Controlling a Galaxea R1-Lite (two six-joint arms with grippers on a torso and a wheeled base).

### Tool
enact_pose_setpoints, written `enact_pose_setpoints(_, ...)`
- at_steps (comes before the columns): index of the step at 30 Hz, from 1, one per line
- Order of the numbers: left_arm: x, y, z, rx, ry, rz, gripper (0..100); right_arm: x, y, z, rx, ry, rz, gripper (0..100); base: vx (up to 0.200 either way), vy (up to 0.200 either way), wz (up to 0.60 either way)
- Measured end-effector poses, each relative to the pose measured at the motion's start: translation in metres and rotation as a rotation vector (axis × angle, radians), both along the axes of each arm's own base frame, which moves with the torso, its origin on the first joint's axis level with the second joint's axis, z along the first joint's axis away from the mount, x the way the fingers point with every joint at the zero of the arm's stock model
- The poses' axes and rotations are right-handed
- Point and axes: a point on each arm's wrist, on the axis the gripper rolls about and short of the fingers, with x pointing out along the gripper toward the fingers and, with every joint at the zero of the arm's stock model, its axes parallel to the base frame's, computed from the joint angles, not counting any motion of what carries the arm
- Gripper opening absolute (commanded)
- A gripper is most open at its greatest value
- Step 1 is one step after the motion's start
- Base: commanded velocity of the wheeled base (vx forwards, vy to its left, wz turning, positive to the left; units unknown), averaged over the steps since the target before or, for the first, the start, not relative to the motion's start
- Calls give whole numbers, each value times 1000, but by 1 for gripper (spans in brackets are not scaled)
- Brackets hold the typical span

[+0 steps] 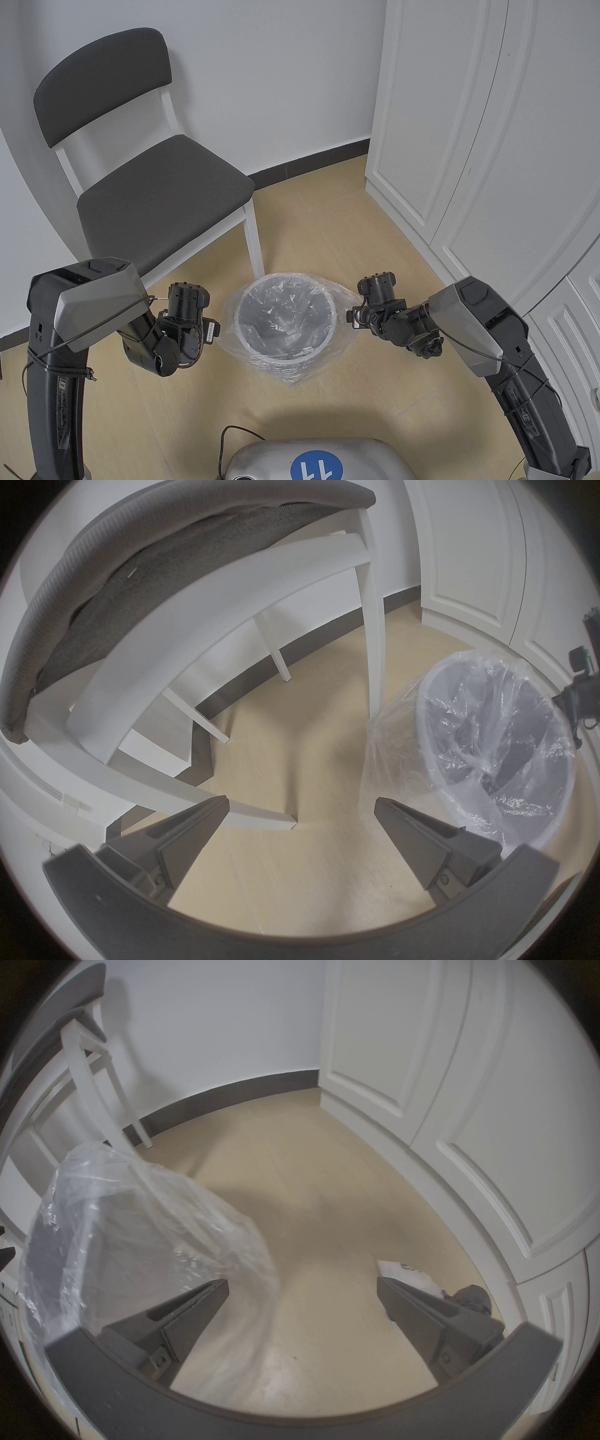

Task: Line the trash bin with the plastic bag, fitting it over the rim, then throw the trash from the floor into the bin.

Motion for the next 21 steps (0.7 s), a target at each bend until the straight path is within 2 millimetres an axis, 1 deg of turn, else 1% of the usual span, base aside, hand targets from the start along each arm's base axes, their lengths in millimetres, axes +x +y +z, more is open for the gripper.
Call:
enact_pose_setpoints(3, -2, 1, 3, -2, -8, 2, 100, 2, 6, -3, -6, 57, 34, 100, 0, 0, 0)
enact_pose_setpoints(5, -3, 1, 6, -3, -14, 3, 100, 2, 11, -8, 5, 93, 88, 100, 0, 0, 0)
enact_pose_setpoints(9, -6, -1, 11, -5, -28, -1, 100, 1, 16, -17, 46, 140, 187, 100, 0, 0, 0)
enact_pose_setpoints(14, -12, -10, 17, -6, -38, -21, 100, 1, 13, -25, 36, 159, 211, 100, 0, 0, 0)
enact_pose_setpoints(21, -14, -14, 20, -11, -51, -32, 100, 6, 5, -30, -18, 126, 226, 100, 0, 0, 0)
